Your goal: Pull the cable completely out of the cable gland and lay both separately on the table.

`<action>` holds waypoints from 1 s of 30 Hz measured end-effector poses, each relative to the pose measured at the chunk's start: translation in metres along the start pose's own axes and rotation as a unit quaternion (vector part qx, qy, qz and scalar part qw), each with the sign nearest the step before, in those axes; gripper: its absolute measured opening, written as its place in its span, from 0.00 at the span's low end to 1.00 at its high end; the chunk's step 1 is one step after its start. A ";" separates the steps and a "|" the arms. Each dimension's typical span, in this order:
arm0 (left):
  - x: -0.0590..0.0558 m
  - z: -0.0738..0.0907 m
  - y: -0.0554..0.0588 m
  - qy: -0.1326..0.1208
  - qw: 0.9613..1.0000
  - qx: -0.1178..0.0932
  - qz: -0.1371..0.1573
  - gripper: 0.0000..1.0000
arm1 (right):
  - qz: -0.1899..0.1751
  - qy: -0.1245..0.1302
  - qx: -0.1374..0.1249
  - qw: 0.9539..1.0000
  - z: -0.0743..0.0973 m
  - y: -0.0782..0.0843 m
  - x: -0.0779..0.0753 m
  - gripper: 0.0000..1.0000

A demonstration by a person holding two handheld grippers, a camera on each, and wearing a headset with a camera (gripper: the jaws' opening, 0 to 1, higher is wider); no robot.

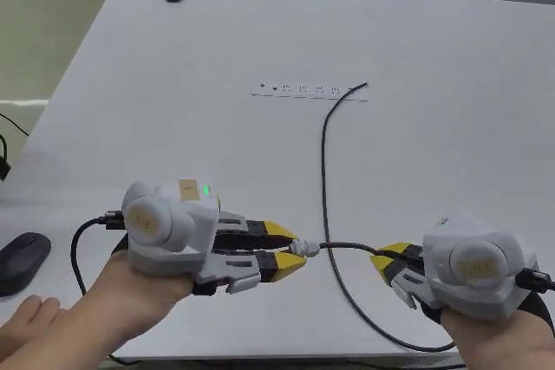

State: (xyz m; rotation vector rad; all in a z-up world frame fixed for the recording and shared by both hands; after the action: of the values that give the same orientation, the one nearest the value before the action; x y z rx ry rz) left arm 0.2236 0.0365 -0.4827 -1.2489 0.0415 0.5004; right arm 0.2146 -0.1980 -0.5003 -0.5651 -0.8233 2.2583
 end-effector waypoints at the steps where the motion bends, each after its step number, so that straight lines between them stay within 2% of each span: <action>1: 0.000 0.000 0.000 0.000 1.000 0.000 0.001 0.15 | -0.004 0.001 0.002 1.000 -0.001 0.003 -0.001 0.00; 9: -0.002 -0.003 0.001 -0.004 1.000 0.005 0.001 0.15 | -0.034 0.027 0.020 0.999 -0.007 0.020 -0.014 0.00; 14: -0.003 -0.005 0.003 -0.004 1.000 0.010 0.000 0.15 | -0.045 0.024 0.030 0.998 -0.009 0.023 -0.015 0.00; 22: -0.001 -0.004 0.002 -0.006 1.000 0.008 0.004 0.15 | -0.012 0.023 0.019 0.999 -0.004 0.023 -0.015 0.03; 24: -0.001 -0.003 0.001 -0.007 1.000 0.004 0.005 0.15 | 0.004 -0.006 0.025 1.000 -0.003 0.023 -0.012 0.03; 25: -0.001 -0.003 0.002 -0.007 1.000 0.005 0.007 0.15 | 0.004 0.008 0.014 1.000 0.000 0.020 -0.013 0.04; 26: -0.001 -0.003 0.002 -0.007 1.000 0.006 0.006 0.15 | 0.019 0.018 0.008 1.000 0.001 0.018 -0.014 0.04; 28: -0.002 -0.004 0.003 -0.005 1.000 0.006 0.005 0.15 | 0.026 0.014 0.011 1.000 0.005 0.016 -0.013 0.06; 30: -0.004 -0.005 0.003 -0.004 1.000 0.006 0.006 0.15 | 0.026 0.008 -0.004 1.000 0.007 0.010 -0.011 0.12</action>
State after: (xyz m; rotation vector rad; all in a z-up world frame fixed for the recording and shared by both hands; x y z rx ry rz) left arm 0.2201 0.0317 -0.4860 -1.2357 0.0449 0.5157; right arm 0.2141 -0.2143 -0.5005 -0.6147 -0.8189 2.2963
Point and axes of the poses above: the centre of the closed fingertips' face, and the gripper's own axes: z roughly backward along the fingers, x roughly to its left, y roughly out of its underside, the point moved 10 cm from there along z, roughly backward along the fingers, and after that the axes turned 7 degrees about z, right-handed, at the moved point
